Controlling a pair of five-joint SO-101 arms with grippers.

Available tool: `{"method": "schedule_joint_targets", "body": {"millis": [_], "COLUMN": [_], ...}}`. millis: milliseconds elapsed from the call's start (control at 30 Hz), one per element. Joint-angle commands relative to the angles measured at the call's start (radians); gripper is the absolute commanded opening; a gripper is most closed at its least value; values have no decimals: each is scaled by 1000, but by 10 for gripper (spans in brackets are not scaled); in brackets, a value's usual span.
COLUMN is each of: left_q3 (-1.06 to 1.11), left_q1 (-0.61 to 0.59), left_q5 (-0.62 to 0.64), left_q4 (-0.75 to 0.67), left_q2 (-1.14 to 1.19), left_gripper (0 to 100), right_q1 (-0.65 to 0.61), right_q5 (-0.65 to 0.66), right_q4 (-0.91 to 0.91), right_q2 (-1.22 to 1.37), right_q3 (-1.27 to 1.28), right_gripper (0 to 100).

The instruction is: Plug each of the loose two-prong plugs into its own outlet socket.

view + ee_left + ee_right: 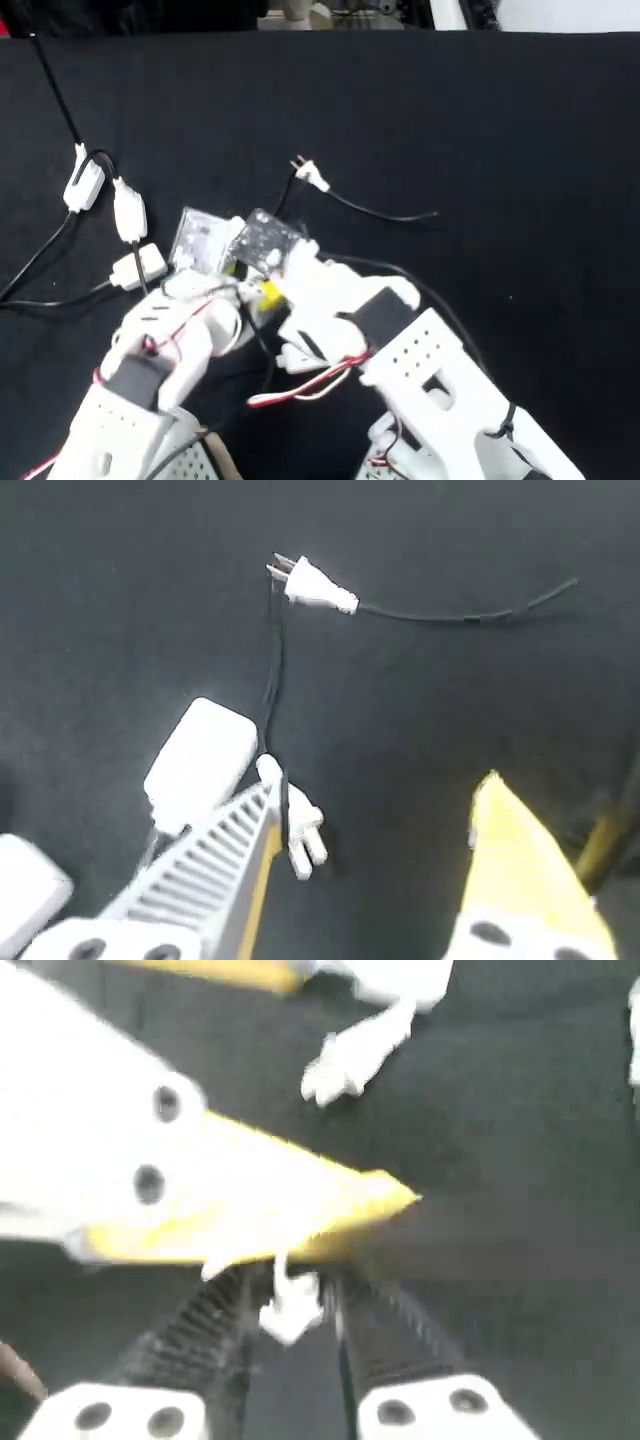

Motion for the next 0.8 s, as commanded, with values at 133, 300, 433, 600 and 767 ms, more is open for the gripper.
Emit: {"method": "schedule_joint_targets", "body": {"millis": [133, 300, 433, 600, 767], "left_q3": [30, 18, 19, 4, -68], "left_q1": [-7, -127, -110, -21, 173], "left_q5": [-84, -120, -155, -229, -298], "left_q4": [170, 172, 175, 255, 373], "left_q2": [-318, -273, -272, -264, -207], "left_gripper": [301, 301, 300, 300, 300], "right_q1": [32, 123, 236, 442, 647], "right_q5": [-5, -57, -60, -32, -11], "right_q4": [25, 91, 95, 109, 176], "right_q2": [-1, -2, -2, -2, -2], "right_q3": [-7, 16, 30, -5, -122], "right_gripper": [11, 11, 11, 11, 11]}}
